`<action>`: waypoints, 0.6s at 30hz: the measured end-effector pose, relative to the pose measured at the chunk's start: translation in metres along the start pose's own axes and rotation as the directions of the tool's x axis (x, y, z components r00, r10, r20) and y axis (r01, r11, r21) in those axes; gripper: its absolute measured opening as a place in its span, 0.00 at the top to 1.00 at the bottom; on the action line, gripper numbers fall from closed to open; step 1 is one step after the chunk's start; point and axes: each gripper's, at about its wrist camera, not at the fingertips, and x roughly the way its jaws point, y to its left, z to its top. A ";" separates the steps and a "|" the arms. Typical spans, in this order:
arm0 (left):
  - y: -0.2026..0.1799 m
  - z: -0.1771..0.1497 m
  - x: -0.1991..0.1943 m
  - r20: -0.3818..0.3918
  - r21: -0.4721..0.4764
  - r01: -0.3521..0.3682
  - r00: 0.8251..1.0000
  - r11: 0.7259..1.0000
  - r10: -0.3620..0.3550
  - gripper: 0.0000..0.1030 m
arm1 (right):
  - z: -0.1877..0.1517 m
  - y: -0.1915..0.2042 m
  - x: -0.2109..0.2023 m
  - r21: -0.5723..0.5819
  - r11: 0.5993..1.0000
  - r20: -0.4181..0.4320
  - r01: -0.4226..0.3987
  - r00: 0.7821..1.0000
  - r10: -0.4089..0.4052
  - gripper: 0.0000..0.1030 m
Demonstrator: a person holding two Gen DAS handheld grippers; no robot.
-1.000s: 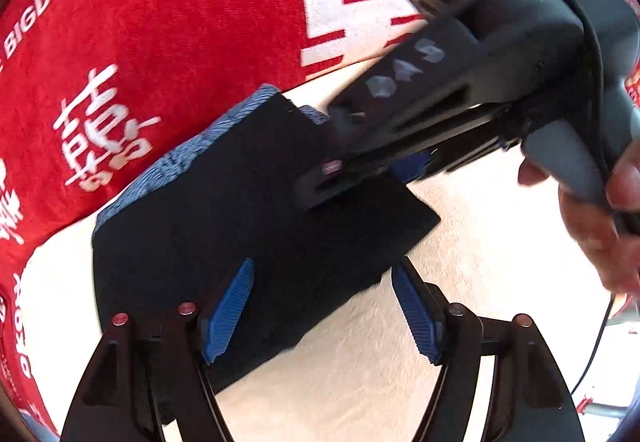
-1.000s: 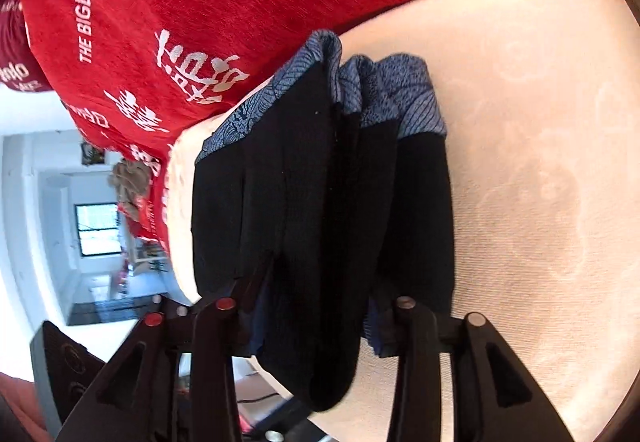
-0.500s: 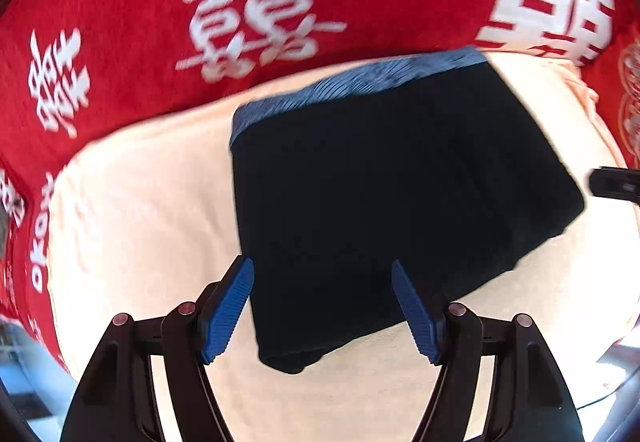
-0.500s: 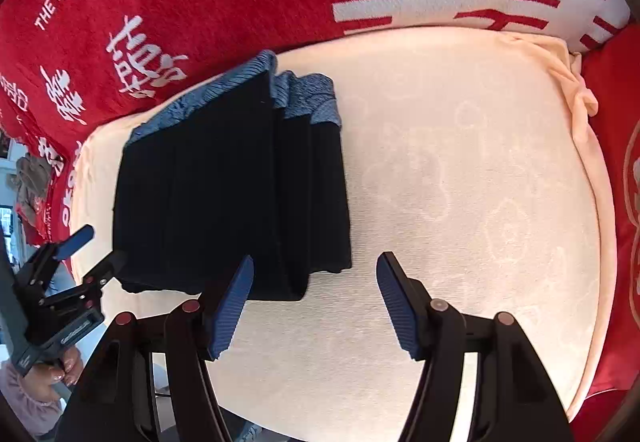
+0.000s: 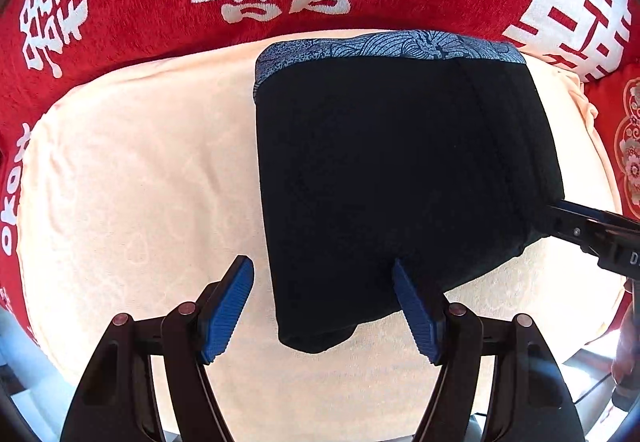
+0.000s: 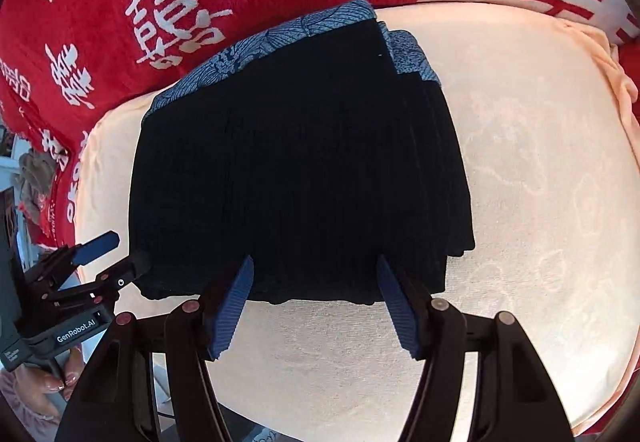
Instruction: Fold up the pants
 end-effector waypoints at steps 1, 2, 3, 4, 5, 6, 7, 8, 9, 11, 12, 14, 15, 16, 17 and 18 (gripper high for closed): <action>0.002 -0.001 -0.001 -0.002 0.003 0.006 1.000 1.000 -0.006 0.29 | 0.000 0.001 0.001 0.010 1.000 0.003 0.009 1.000 -0.009 0.34; 0.004 0.000 -0.001 -0.001 0.008 0.008 1.000 1.000 -0.008 0.29 | -0.001 0.003 0.000 0.011 1.000 0.007 0.020 1.000 -0.020 0.33; 0.006 -0.001 -0.003 0.001 0.017 0.009 1.000 1.000 -0.009 0.30 | -0.002 0.006 0.000 0.010 1.000 0.010 0.027 1.000 -0.027 0.30; 0.009 -0.001 -0.004 0.003 0.023 0.007 1.000 1.000 -0.008 0.30 | -0.002 0.010 0.003 0.005 0.999 0.010 0.033 0.999 -0.034 0.27; 0.011 -0.001 -0.005 0.005 0.028 0.006 1.000 1.000 -0.006 0.30 | -0.001 0.016 0.007 0.002 0.999 0.005 0.049 0.999 -0.049 0.23; 0.014 -0.001 -0.006 0.008 0.032 0.008 1.000 0.999 -0.008 0.30 | -0.001 0.018 0.009 0.002 0.998 0.003 0.069 0.998 -0.069 0.23; 0.017 0.000 -0.007 0.011 0.036 0.009 1.000 0.999 -0.009 0.29 | -0.001 0.020 0.010 0.003 0.996 0.002 0.088 0.996 -0.088 0.23; 0.019 0.000 -0.008 0.018 0.043 0.006 1.000 0.999 -0.007 0.30 | -0.003 0.023 0.010 0.014 0.994 0.014 0.105 0.994 -0.106 0.23; 0.021 0.001 -0.009 0.025 0.053 -0.001 1.000 0.999 0.000 0.29 | -0.004 0.024 0.009 0.026 0.994 0.025 0.110 0.994 -0.111 0.23; 0.025 0.003 -0.007 0.036 0.075 -0.024 0.999 0.997 0.021 0.30 | -0.009 0.024 0.007 0.053 0.992 0.036 0.113 0.993 -0.115 0.23; 0.027 0.005 -0.005 0.035 0.076 -0.028 0.999 0.997 0.025 0.29 | -0.012 0.024 0.007 0.067 0.991 0.039 0.114 0.992 -0.117 0.23; 0.032 0.009 -0.002 0.032 0.065 -0.018 0.999 0.998 0.016 0.29 | -0.019 0.021 0.007 0.078 0.990 0.030 0.118 0.992 -0.120 0.23; 0.034 0.010 -0.001 0.031 0.058 -0.017 0.999 0.998 0.015 0.29 | -0.021 0.020 0.008 0.075 0.990 0.021 0.118 0.993 -0.120 0.23; 0.035 0.013 -0.001 0.032 0.052 -0.021 0.999 0.998 0.020 0.30 | -0.024 0.018 0.010 0.071 0.991 0.012 0.117 0.993 -0.118 0.23; 0.037 0.015 -0.001 0.036 0.046 -0.029 0.999 0.999 0.027 0.29 | -0.025 0.016 0.012 0.067 0.991 -0.003 0.117 0.993 -0.117 0.23; 0.039 0.017 -0.002 0.043 0.038 -0.039 0.998 0.999 0.038 0.29 | -0.024 0.015 0.014 0.066 0.991 -0.011 0.114 0.993 -0.114 0.23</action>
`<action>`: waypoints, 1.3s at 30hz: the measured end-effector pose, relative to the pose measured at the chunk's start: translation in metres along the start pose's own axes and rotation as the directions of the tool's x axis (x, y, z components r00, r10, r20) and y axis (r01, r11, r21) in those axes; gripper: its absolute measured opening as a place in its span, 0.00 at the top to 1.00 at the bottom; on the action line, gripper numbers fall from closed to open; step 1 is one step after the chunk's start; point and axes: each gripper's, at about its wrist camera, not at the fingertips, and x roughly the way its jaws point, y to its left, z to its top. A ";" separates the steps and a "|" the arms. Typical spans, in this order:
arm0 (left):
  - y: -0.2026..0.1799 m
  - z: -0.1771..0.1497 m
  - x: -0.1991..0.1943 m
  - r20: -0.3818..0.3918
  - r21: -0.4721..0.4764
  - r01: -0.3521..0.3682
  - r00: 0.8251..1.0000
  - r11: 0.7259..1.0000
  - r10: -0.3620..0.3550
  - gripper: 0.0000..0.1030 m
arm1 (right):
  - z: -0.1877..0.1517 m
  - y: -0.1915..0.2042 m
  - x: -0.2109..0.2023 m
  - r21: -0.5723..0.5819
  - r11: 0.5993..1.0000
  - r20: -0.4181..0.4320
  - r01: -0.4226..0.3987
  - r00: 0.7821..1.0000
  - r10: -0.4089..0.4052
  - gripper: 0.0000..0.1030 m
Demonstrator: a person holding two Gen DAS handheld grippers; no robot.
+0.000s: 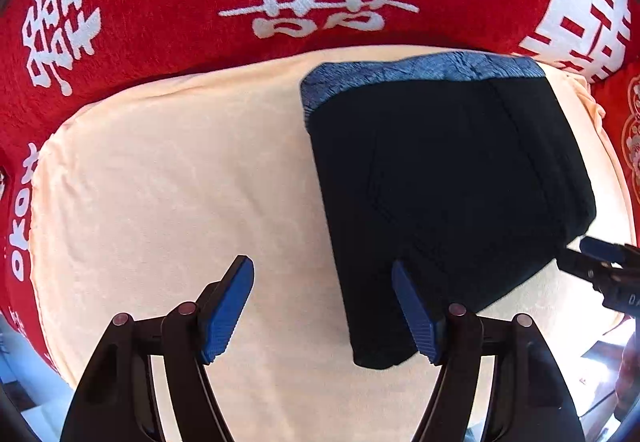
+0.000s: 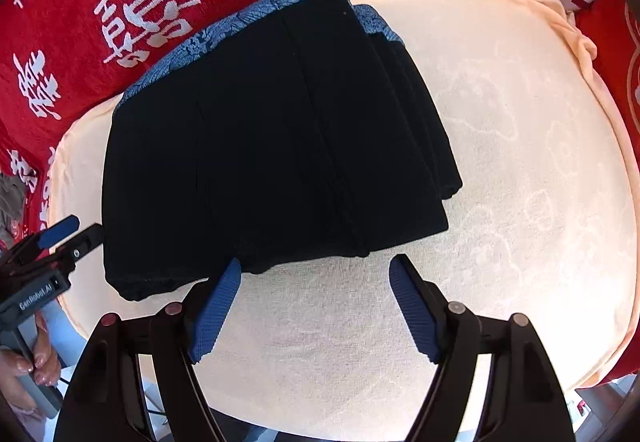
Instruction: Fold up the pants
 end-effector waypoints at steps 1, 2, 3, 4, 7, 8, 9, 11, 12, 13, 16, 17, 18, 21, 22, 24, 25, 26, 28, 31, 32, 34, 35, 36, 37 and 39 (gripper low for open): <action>0.003 0.003 -0.001 0.007 -0.010 -0.009 1.000 1.000 0.009 0.30 | 0.001 -0.001 0.000 0.002 1.000 -0.005 -0.008 1.000 0.008 0.23; 0.006 0.006 -0.001 0.011 -0.020 -0.013 1.000 1.000 0.013 0.29 | 0.005 -0.003 -0.003 0.006 1.000 -0.005 -0.025 1.000 0.025 0.23; 0.010 0.011 -0.001 0.013 -0.035 -0.017 1.000 0.999 0.018 0.29 | 0.007 -0.004 -0.007 0.003 0.999 0.001 -0.040 0.999 0.040 0.23; 0.013 0.017 0.000 0.011 -0.049 -0.026 1.000 0.998 0.026 0.29 | 0.011 -0.003 -0.011 -0.005 0.999 0.009 -0.050 0.999 0.050 0.23; 0.024 0.037 0.002 0.012 -0.112 -0.038 0.999 0.993 0.039 0.29 | 0.030 -0.001 -0.021 -0.046 0.997 0.033 -0.068 0.997 0.070 0.27; 0.028 0.045 0.005 0.018 -0.137 -0.032 0.999 0.990 0.035 0.30 | 0.040 -0.001 -0.024 -0.065 0.995 0.043 -0.077 0.996 0.080 0.35; 0.031 0.052 0.008 0.021 -0.152 -0.029 0.999 0.988 0.032 0.29 | 0.047 0.000 -0.023 -0.077 0.994 0.044 -0.084 0.995 0.087 0.39; 0.030 0.067 0.023 -0.002 -0.160 -0.035 0.999 0.987 0.035 0.29 | 0.061 0.000 -0.021 -0.096 0.990 0.037 -0.104 0.993 0.108 0.40; 0.028 0.073 0.034 -0.009 -0.156 -0.045 0.999 0.987 0.045 0.29 | 0.066 0.000 -0.018 -0.103 0.989 0.032 -0.109 0.993 0.113 0.41; 0.027 0.076 0.040 -0.005 -0.154 -0.063 0.998 0.986 0.063 0.29 | 0.071 0.000 -0.014 -0.110 0.988 0.025 -0.110 0.993 0.114 0.41; 0.027 0.080 0.062 -0.034 -0.146 -0.093 0.995 0.985 0.089 0.22 | 0.079 -0.002 -0.001 -0.123 0.985 -0.004 -0.121 0.993 0.121 0.41; 0.028 0.079 0.064 -0.030 -0.139 -0.121 0.993 0.983 0.118 0.13 | 0.080 -0.003 0.002 -0.125 0.984 -0.004 -0.126 0.992 0.127 0.41; 0.027 0.079 0.065 -0.018 -0.127 -0.139 0.990 0.982 0.138 0.11 | 0.080 -0.005 0.003 -0.128 0.982 -0.001 -0.136 0.991 0.137 0.41; 0.026 0.078 0.060 0.002 -0.086 -0.147 0.989 0.985 0.148 0.11 | 0.078 -0.011 0.003 -0.124 0.979 0.007 -0.165 0.986 0.167 0.41; 0.027 0.078 0.057 0.002 -0.089 -0.146 0.989 0.985 0.147 0.11 | 0.077 -0.013 0.004 -0.118 0.978 0.007 -0.174 0.984 0.177 0.41; 0.029 0.077 0.049 -0.001 -0.098 -0.137 0.990 0.986 0.138 0.11 | 0.078 -0.015 0.003 -0.106 0.977 0.008 -0.185 0.982 0.187 0.41; 0.030 0.076 0.043 -0.001 -0.101 -0.125 0.992 0.987 0.125 0.11 | 0.076 -0.017 0.000 -0.100 0.977 0.010 -0.188 0.982 0.190 0.41; 0.031 0.075 0.039 -0.001 -0.103 -0.111 0.994 0.988 0.111 0.11 | 0.074 -0.020 -0.004 -0.096 0.977 0.012 -0.190 0.981 0.192 0.41; 0.033 0.070 0.030 -0.004 -0.108 -0.072 0.997 0.991 0.072 0.11 | 0.072 -0.022 -0.007 -0.086 0.977 0.016 -0.194 0.980 0.197 0.41; 0.027 0.061 0.024 -0.018 -0.111 -0.018 1.000 0.994 0.017 0.11 | 0.065 -0.028 -0.012 -0.060 0.977 0.018 -0.205 0.978 0.206 0.41; 0.025 0.057 0.025 -0.023 -0.112 0.001 1.000 0.994 -0.003 0.11 | 0.061 -0.033 -0.014 -0.050 0.976 0.018 -0.211 0.977 0.212 0.41; 0.023 0.051 0.025 -0.030 -0.107 0.021 0.999 0.994 -0.024 0.11 | 0.059 -0.037 -0.014 -0.033 0.977 0.017 -0.213 0.977 0.213 0.41; 0.021 0.049 0.025 -0.031 -0.101 0.020 0.999 0.995 -0.023 0.11 | 0.058 -0.038 -0.012 -0.023 0.976 0.014 -0.217 0.976 0.217 0.41; 0.019 0.048 0.025 -0.033 -0.096 0.018 0.999 0.995 -0.021 0.11 | 0.057 -0.039 -0.012 -0.017 0.976 0.014 -0.219 0.976 0.219 0.41; 0.017 0.048 0.025 -0.034 -0.094 0.017 0.999 0.995 -0.020 0.11 | 0.057 -0.040 -0.012 -0.013 0.976 0.015 -0.218 0.976 0.218 0.41; 0.015 0.048 0.025 -0.036 -0.101 0.027 0.999 0.995 -0.031 0.11 | 0.055 -0.044 -0.013 -0.008 0.977 0.016 -0.213 0.977 0.213 0.41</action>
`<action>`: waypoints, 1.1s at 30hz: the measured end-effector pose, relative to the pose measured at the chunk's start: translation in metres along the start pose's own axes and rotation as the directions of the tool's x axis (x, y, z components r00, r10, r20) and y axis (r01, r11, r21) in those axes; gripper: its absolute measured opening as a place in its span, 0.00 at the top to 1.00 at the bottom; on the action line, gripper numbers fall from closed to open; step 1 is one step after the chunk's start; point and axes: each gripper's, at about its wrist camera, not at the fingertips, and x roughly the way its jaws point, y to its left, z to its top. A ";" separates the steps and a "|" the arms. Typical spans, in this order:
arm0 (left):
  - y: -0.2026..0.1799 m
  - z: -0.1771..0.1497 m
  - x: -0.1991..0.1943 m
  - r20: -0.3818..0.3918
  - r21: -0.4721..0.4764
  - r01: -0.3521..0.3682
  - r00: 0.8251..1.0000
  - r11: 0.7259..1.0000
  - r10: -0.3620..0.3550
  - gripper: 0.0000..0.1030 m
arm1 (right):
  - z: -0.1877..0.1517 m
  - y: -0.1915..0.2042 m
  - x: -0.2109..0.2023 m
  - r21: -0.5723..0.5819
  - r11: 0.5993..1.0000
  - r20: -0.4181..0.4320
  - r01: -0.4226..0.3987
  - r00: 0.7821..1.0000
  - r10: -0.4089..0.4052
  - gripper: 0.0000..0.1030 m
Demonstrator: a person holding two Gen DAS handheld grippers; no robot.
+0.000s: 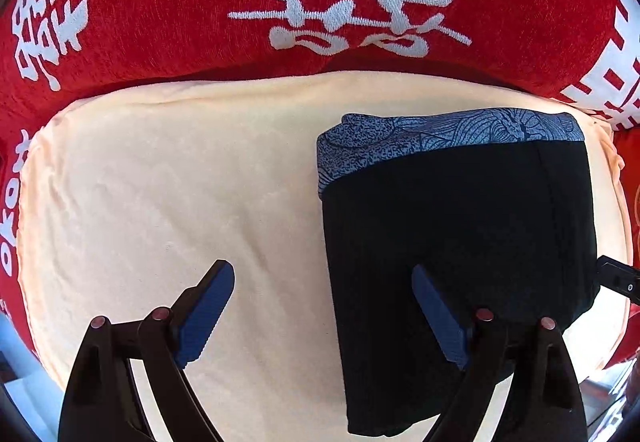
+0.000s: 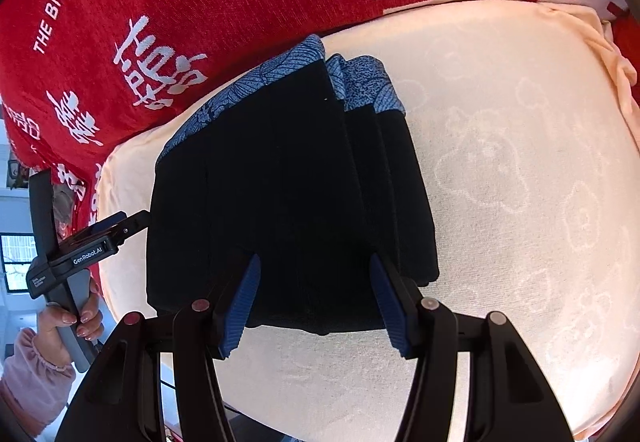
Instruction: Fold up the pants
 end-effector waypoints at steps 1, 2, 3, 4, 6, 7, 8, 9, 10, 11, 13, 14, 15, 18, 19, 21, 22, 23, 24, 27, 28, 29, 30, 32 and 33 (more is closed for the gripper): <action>-0.001 0.000 0.000 -0.002 -0.005 0.005 1.000 1.000 -0.005 0.11 | -0.001 -0.001 -0.001 0.003 1.000 0.001 0.001 1.000 -0.001 0.41; -0.001 0.000 0.000 -0.004 -0.007 0.008 1.000 1.000 -0.008 0.11 | -0.001 -0.002 -0.001 0.008 1.000 0.001 0.001 1.000 -0.001 0.41; -0.003 0.000 0.000 -0.004 -0.007 0.010 1.000 1.000 -0.010 0.11 | -0.001 -0.003 -0.001 0.012 1.000 0.000 0.004 1.000 -0.004 0.41; -0.005 -0.001 0.000 -0.002 -0.005 0.007 1.000 1.000 -0.007 0.11 | -0.001 -0.004 -0.001 0.015 1.000 0.000 0.009 1.000 -0.009 0.41; -0.005 -0.004 -0.001 0.000 0.002 0.008 1.000 1.000 -0.008 0.11 | -0.002 -0.007 0.000 0.031 1.000 0.000 0.004 1.000 -0.004 0.40; -0.004 -0.002 -0.002 -0.001 0.004 0.009 1.000 1.000 -0.009 0.11 | -0.003 -0.010 -0.001 0.036 0.999 0.001 0.002 1.000 -0.002 0.40; -0.002 -0.002 0.000 -0.001 0.006 0.009 1.000 1.000 -0.009 0.11 | -0.003 -0.012 -0.001 0.040 0.999 0.001 0.006 1.000 -0.006 0.36; -0.003 -0.003 0.001 -0.003 0.007 0.010 1.000 1.000 -0.010 0.11 | -0.003 -0.014 0.000 0.044 0.999 -0.002 0.005 1.000 -0.005 0.33; -0.004 -0.004 0.002 -0.004 0.007 0.011 1.000 1.000 -0.011 0.11 | -0.003 -0.015 0.000 0.049 0.999 -0.003 0.003 1.000 -0.003 0.33; -0.004 -0.004 0.002 -0.005 0.007 0.012 1.000 1.000 -0.012 0.11 | -0.003 -0.018 0.001 0.057 0.998 -0.006 0.002 1.000 -0.002 0.33; -0.004 -0.005 0.004 -0.007 0.005 0.011 1.000 1.000 -0.011 0.11 | -0.003 -0.022 0.001 0.066 0.998 -0.007 0.001 1.000 -0.001 0.33; -0.004 -0.005 0.007 -0.009 0.005 0.010 1.000 1.000 -0.010 0.11 | -0.004 -0.024 0.000 0.070 0.998 -0.007 -0.001 1.000 0.001 0.33; -0.004 -0.005 0.009 -0.010 0.004 0.010 1.000 1.000 -0.010 0.11 | -0.004 -0.026 0.001 0.076 0.997 -0.008 -0.005 1.000 0.005 0.32; -0.006 -0.004 0.011 -0.014 0.010 0.009 1.000 1.000 -0.009 0.11 | -0.002 -0.030 0.001 0.091 0.996 -0.012 -0.017 1.000 0.018 0.29; -0.007 -0.003 0.012 -0.016 0.013 0.010 1.000 1.000 -0.010 0.11 | -0.002 -0.030 0.001 0.092 0.996 -0.011 -0.017 1.000 0.018 0.28; -0.009 -0.002 0.012 -0.019 0.020 0.009 1.000 1.000 -0.009 0.11 | 0.000 -0.032 0.000 0.095 0.995 -0.005 -0.013 1.000 0.014 0.28; -0.010 -0.002 0.012 -0.020 0.023 0.010 1.000 1.000 -0.010 0.11 | 0.000 -0.033 0.000 0.098 0.995 -0.004 -0.016 1.000 0.016 0.28; -0.011 -0.001 0.013 -0.021 0.025 0.011 1.000 1.000 -0.011 0.11 | 0.001 -0.035 0.001 0.102 0.995 -0.004 -0.019 1.000 0.019 0.28; -0.012 -0.001 0.013 -0.023 0.027 0.013 1.000 1.000 -0.012 0.11 | 0.002 -0.036 0.001 0.105 0.994 -0.006 -0.021 1.000 0.022 0.28; -0.014 0.001 0.014 -0.028 0.030 0.018 0.999 0.999 -0.017 0.11 | 0.004 -0.039 0.002 0.107 0.994 -0.007 -0.032 0.999 0.032 0.23; -0.015 0.002 0.015 -0.029 0.030 0.020 0.999 0.999 -0.019 0.11 | 0.005 -0.040 0.002 0.106 0.994 -0.005 -0.037 0.999 0.037 0.23; -0.015 0.002 0.016 -0.030 0.030 0.021 0.999 0.999 -0.020 0.11 | 0.006 -0.041 0.002 0.104 0.994 -0.003 -0.044 0.999 0.044 0.22; -0.016 0.002 0.017 -0.032 0.028 0.025 0.999 0.999 -0.024 0.11 | 0.007 -0.041 0.001 0.101 0.994 0.000 -0.048 0.999 0.048 0.21; -0.015 0.003 0.019 -0.036 0.026 0.036 0.999 0.999 -0.035 0.11 | 0.010 -0.044 0.001 0.093 0.994 0.005 -0.058 0.998 0.057 0.20; -0.015 0.004 0.021 -0.039 0.022 0.044 0.998 0.999 -0.043 0.11 | 0.012 -0.044 0.002 0.092 0.994 0.004 -0.065 0.998 0.065 0.19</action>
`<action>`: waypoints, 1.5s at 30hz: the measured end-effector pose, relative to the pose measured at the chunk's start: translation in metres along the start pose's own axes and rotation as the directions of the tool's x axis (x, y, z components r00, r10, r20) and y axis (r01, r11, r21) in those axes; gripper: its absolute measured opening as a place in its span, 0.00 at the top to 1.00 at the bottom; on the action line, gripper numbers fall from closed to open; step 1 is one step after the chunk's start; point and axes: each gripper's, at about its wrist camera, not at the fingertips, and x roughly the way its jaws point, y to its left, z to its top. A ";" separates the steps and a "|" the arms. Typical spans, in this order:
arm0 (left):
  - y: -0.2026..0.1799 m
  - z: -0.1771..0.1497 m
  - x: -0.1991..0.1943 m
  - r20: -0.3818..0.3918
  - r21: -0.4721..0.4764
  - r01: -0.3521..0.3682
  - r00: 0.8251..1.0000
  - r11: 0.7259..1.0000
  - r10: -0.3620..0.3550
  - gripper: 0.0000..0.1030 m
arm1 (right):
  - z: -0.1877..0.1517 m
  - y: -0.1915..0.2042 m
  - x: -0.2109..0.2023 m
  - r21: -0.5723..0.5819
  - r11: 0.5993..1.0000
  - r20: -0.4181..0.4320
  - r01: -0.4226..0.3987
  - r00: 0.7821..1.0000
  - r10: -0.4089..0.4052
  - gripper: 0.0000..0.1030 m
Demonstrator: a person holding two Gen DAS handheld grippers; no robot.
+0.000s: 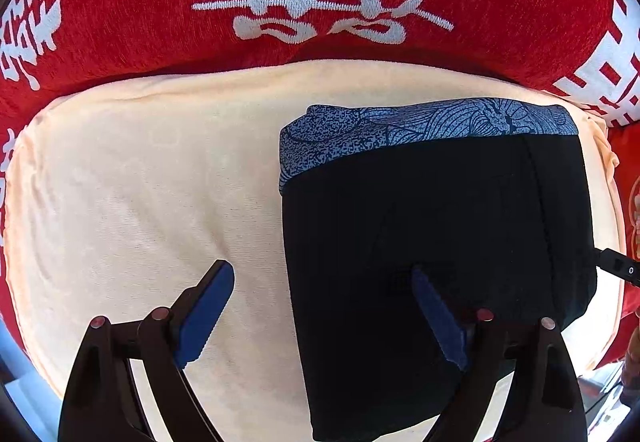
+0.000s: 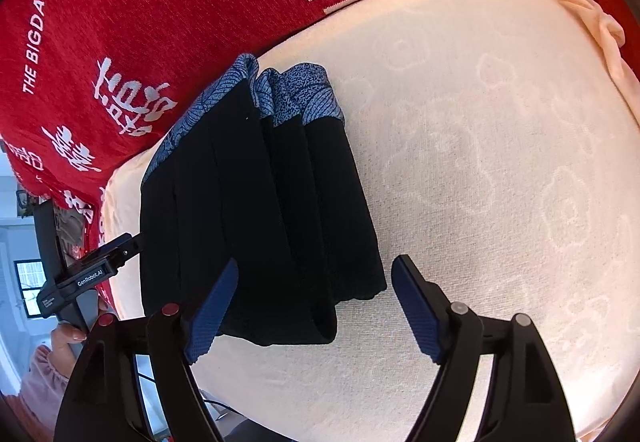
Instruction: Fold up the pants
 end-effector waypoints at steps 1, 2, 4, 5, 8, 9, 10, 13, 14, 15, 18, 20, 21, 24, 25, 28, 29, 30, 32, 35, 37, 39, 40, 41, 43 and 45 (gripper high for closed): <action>0.000 0.001 0.002 -0.003 -0.004 0.010 1.000 1.000 -0.010 0.11 | 0.002 -0.001 0.001 -0.001 1.000 -0.003 -0.009 1.000 0.009 0.18; 0.001 0.001 0.003 -0.006 -0.007 0.021 1.000 1.000 -0.021 0.11 | 0.004 -0.003 0.002 -0.003 1.000 -0.011 -0.021 1.000 0.021 0.16; 0.004 0.000 0.004 -0.013 -0.013 0.054 0.998 0.998 -0.054 0.11 | 0.008 -0.006 0.005 -0.003 0.999 -0.025 -0.040 0.999 0.040 0.16; 0.007 0.003 0.007 -0.018 -0.014 0.070 0.997 0.997 -0.070 0.11 | 0.010 -0.008 0.007 -0.001 0.999 -0.032 -0.048 0.998 0.048 0.16; 0.005 0.006 0.011 -0.036 0.000 0.126 0.991 0.992 -0.126 0.11 | 0.015 -0.014 0.014 0.005 0.997 -0.047 -0.078 0.996 0.079 0.16; 0.004 0.006 0.012 -0.039 0.007 0.140 0.989 0.990 -0.140 0.11 | 0.016 -0.016 0.016 0.009 0.996 -0.053 -0.092 0.994 0.092 0.16; 0.003 0.007 0.013 -0.046 0.014 0.163 0.986 0.987 -0.162 0.11 | 0.017 -0.017 0.018 0.012 0.994 -0.058 -0.107 0.992 0.108 0.16; 0.006 0.007 0.018 -0.066 0.006 0.239 0.969 0.971 -0.238 0.11 | 0.019 -0.023 0.025 0.031 0.986 -0.086 -0.164 0.982 0.166 0.15; 0.009 0.006 0.019 -0.073 0.005 0.268 0.961 0.963 -0.267 0.11 | 0.020 -0.025 0.027 0.032 0.981 -0.091 -0.189 0.977 0.191 0.15; 0.012 0.006 0.020 -0.083 0.006 0.300 0.951 0.954 -0.298 0.11 | 0.021 -0.026 0.029 0.031 0.975 -0.097 -0.218 0.971 0.220 0.15; 0.020 0.004 0.029 -0.114 0.009 0.341 0.934 0.940 -0.338 0.11 | 0.024 -0.029 0.031 0.015 0.962 -0.116 -0.271 0.956 0.271 0.04; 0.027 0.004 0.039 -0.144 -0.007 0.382 0.914 0.924 -0.379 0.11 | 0.028 -0.030 0.033 -0.005 0.952 -0.134 -0.306 0.944 0.303 0.00; 0.028 0.004 0.042 -0.152 -0.015 0.398 0.906 0.917 -0.396 0.11 | 0.031 -0.030 0.035 -0.012 0.948 -0.144 -0.318 0.939 0.313 0.00; 0.027 0.010 0.055 -0.153 -0.024 0.440 0.886 0.898 -0.438 0.11 | 0.038 -0.026 0.045 -0.044 0.919 -0.191 -0.392 0.906 0.378 0.00; 0.024 0.012 0.059 -0.151 -0.023 0.445 0.884 0.895 -0.443 0.09 | 0.040 -0.024 0.050 -0.056 0.914 -0.209 -0.402 0.900 0.383 0.00; 0.015 0.012 0.060 -0.133 -0.016 0.451 0.884 0.892 -0.449 0.04 | 0.047 -0.013 0.063 -0.090 0.900 -0.231 -0.427 0.888 0.398 0.00; 0.015 0.011 0.062 -0.127 -0.020 0.450 0.885 0.893 -0.449 0.03 | 0.050 -0.011 0.066 -0.091 0.901 -0.231 -0.425 0.889 0.396 0.00; 0.015 0.011 0.063 -0.116 -0.030 0.450 0.885 0.892 -0.450 0.03 | 0.052 -0.010 0.067 -0.085 0.903 -0.233 -0.421 0.890 0.393 0.00; 0.016 0.009 0.061 -0.091 -0.047 0.442 0.891 0.896 -0.445 0.03 | 0.053 -0.007 0.069 -0.065 0.913 -0.232 -0.403 0.896 0.379 0.00; 0.010 0.005 0.053 -0.046 -0.046 0.414 0.908 0.909 -0.416 0.11 | 0.053 -0.001 0.069 -0.076 0.932 -0.239 -0.355 0.914 0.328 0.05; 0.006 0.003 0.045 -0.018 -0.033 0.395 0.918 0.918 -0.396 0.17 | 0.053 0.004 0.068 -0.105 0.952 -0.243 -0.288 0.936 0.257 0.17; 0.006 0.001 0.036 0.005 -0.024 0.378 0.926 0.926 -0.378 0.24 | 0.051 0.003 0.064 -0.118 0.951 -0.249 -0.287 0.935 0.251 0.33; 0.004 0.001 0.032 0.014 -0.019 0.371 0.928 0.928 -0.371 0.29 | 0.051 0.004 0.062 -0.119 0.948 -0.247 -0.295 0.934 0.259 0.35; 0.002 0.000 0.027 0.026 -0.011 0.365 0.931 0.931 -0.365 0.35 | 0.050 0.006 0.059 -0.123 0.947 -0.237 -0.296 0.936 0.262 0.38; -0.001 -0.001 0.017 0.044 0.003 0.354 0.934 0.935 -0.354 0.38 | 0.048 0.010 0.053 -0.125 0.944 -0.218 -0.306 0.937 0.275 0.42; -0.001 -0.004 0.008 0.052 0.004 0.354 0.934 0.935 -0.354 0.40 | 0.043 0.015 0.043 -0.108 0.937 -0.193 -0.332 0.932 0.308 0.49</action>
